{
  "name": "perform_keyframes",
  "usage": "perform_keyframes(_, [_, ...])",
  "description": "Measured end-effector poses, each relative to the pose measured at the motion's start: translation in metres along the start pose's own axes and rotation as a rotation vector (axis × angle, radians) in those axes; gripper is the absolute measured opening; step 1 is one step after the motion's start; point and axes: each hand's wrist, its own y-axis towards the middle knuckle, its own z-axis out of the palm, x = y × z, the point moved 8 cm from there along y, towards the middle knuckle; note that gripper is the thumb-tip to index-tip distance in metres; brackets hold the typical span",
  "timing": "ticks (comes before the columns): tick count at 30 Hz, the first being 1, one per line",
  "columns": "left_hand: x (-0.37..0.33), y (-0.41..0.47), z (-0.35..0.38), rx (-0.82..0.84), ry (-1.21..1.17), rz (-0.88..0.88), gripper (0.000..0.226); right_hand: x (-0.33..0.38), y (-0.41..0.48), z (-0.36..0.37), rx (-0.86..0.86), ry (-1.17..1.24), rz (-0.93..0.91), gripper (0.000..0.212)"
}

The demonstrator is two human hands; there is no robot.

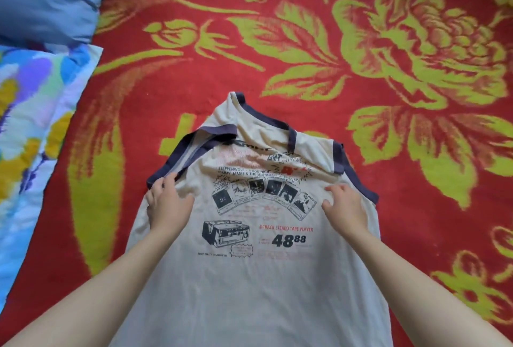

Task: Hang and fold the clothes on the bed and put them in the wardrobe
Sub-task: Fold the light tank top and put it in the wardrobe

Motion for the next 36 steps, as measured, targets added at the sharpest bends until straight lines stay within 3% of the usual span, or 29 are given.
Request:
perform_keyframes(6, [-0.056,0.070,0.004,0.029,0.050,0.104,0.053,0.036,0.059,-0.020,-0.080,-0.159,-0.063,0.030])
perform_keyframes(11, [-0.086,0.109,0.021,0.057,0.044,0.159,0.049,0.059,0.086,-0.015,-0.100,-0.456,-0.204,0.021])
perform_keyframes(15, [-0.103,0.137,0.038,0.091,0.037,0.203,0.051,0.064,0.095,-0.012,-0.150,-0.390,-0.284,0.040])
perform_keyframes(17, [-0.107,0.150,0.046,0.127,0.027,0.185,0.053,0.061,0.101,-0.010,-0.167,-0.344,-0.303,0.037])
perform_keyframes(19, [-0.109,0.160,0.050,0.139,0.087,0.136,0.058,0.049,0.114,-0.014,-0.156,-0.189,-0.206,0.020])
perform_keyframes(24, [-0.126,0.172,0.054,0.183,0.344,0.189,0.090,0.022,0.164,-0.053,-0.202,0.309,0.079,0.014])
perform_keyframes(26, [-0.134,0.169,0.054,0.154,0.541,0.254,0.091,0.016,0.183,-0.081,-0.333,0.349,0.171,0.015])
perform_keyframes(28, [-0.140,0.168,0.053,0.090,0.664,0.332,0.071,0.013,0.196,-0.097,-0.379,0.215,0.242,0.025])
perform_keyframes(30, [-0.140,0.175,0.043,0.059,0.539,0.345,0.050,0.018,0.199,-0.102,-0.380,0.045,0.239,0.036])
perform_keyframes(33, [-0.123,0.199,0.013,0.010,0.187,0.235,0.038,0.041,0.187,-0.092,-0.415,-0.133,-0.007,0.039])
perform_keyframes(36, [-0.093,0.226,-0.022,-0.123,0.008,0.049,0.032,0.049,0.179,-0.053,-0.250,-0.378,-0.159,0.048])
